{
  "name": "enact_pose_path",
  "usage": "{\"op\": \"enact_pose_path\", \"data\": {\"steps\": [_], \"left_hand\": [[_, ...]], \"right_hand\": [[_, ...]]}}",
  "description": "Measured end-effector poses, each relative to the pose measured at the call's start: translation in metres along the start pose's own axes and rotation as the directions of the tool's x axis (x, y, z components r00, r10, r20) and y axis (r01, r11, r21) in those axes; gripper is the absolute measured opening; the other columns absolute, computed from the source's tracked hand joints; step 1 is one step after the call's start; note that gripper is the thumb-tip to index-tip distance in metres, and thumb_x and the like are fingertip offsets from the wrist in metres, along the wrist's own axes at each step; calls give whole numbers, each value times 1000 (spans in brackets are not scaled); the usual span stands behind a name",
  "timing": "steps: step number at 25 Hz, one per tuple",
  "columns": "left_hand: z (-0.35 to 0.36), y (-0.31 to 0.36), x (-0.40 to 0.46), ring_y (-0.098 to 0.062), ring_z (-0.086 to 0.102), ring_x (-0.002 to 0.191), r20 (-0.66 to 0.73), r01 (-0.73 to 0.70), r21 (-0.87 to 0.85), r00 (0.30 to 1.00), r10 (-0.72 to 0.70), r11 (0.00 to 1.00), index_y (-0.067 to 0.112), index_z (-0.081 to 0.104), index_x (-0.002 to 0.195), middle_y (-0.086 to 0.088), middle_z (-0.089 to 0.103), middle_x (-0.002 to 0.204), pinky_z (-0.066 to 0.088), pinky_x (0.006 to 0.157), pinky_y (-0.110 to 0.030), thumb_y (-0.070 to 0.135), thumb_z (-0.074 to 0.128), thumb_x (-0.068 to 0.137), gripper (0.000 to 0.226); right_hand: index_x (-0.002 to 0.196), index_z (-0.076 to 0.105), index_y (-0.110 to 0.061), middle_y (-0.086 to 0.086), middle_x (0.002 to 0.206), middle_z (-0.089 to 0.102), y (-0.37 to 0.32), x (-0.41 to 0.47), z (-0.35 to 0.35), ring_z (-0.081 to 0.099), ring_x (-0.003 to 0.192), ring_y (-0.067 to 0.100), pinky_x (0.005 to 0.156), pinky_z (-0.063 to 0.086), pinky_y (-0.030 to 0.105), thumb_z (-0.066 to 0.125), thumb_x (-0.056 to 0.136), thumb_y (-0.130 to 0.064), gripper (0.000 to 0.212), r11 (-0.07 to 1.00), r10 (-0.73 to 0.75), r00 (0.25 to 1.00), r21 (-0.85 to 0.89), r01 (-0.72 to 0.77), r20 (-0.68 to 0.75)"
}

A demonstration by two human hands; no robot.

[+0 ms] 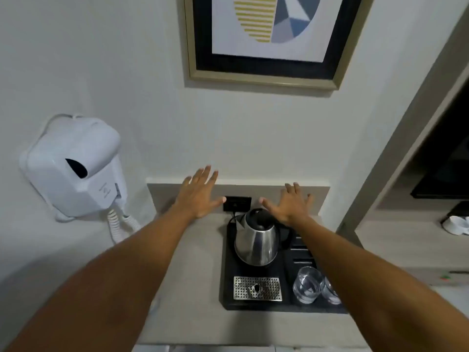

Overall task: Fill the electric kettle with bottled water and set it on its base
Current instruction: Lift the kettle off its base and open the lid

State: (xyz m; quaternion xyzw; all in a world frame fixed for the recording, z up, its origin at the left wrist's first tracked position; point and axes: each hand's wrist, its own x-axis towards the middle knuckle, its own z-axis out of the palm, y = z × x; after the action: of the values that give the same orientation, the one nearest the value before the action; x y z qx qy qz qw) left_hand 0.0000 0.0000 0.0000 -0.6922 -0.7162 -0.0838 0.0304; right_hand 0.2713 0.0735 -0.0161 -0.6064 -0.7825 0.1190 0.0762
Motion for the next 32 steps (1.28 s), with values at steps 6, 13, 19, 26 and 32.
{"op": "enact_pose_path", "data": {"steps": [6, 13, 19, 26, 32], "left_hand": [[50, -8, -20, -26, 0, 147, 105, 28, 23, 994, -30, 999, 22, -2, 151, -8, -3, 161, 12, 116, -54, 75, 25, 81, 91], [59, -6, -23, -28, -1, 147, 163, -4, 37, 987, -2, 999, 21, 0, 151, -9, -4, 161, 12, 116, -56, 71, 30, 86, 88], [60, -7, -21, -26, -1, 147, 167, -2, 46, 986, -6, 999, 21, 1, 151, -8, -4, 161, 13, 117, -56, 69, 32, 87, 86], [66, -6, -25, -26, 0, 147, 177, 3, 37, 984, -9, 999, 20, 3, 151, -7, -3, 161, 14, 117, -54, 67, 34, 88, 84], [67, -11, -33, -27, 2, 147, 186, 3, 41, 982, -11, 999, 19, 4, 151, -8, 0, 161, 14, 116, -53, 66, 36, 89, 84]], "right_hand": [[106, 61, -7, 20, 123, 58, 6, 7, 47, 49, 118, 42, 97, 45, 54, 33, 56, -97, 107, 986, 129, 958, 65, -150, 255], [116, 41, -4, 20, 111, 63, 6, 15, 59, 54, 109, 43, 93, 47, 50, 44, 60, -86, 100, 970, 134, 963, 170, -176, 233], [112, 34, -6, 17, 97, 61, 9, 18, 57, 55, 95, 39, 83, 44, 45, 44, 69, -77, 84, 957, 118, 964, 231, -174, 237], [88, 50, -9, 7, 84, 60, 40, 19, 39, 61, 73, 17, 53, 52, 36, 51, 94, -47, 38, 726, 14, 958, 655, -208, 287], [114, 57, -23, 3, 124, 54, 60, 6, 50, 51, 114, 25, 80, 55, 49, 39, 94, -60, 46, 618, 25, 925, 722, -311, 378]]}}
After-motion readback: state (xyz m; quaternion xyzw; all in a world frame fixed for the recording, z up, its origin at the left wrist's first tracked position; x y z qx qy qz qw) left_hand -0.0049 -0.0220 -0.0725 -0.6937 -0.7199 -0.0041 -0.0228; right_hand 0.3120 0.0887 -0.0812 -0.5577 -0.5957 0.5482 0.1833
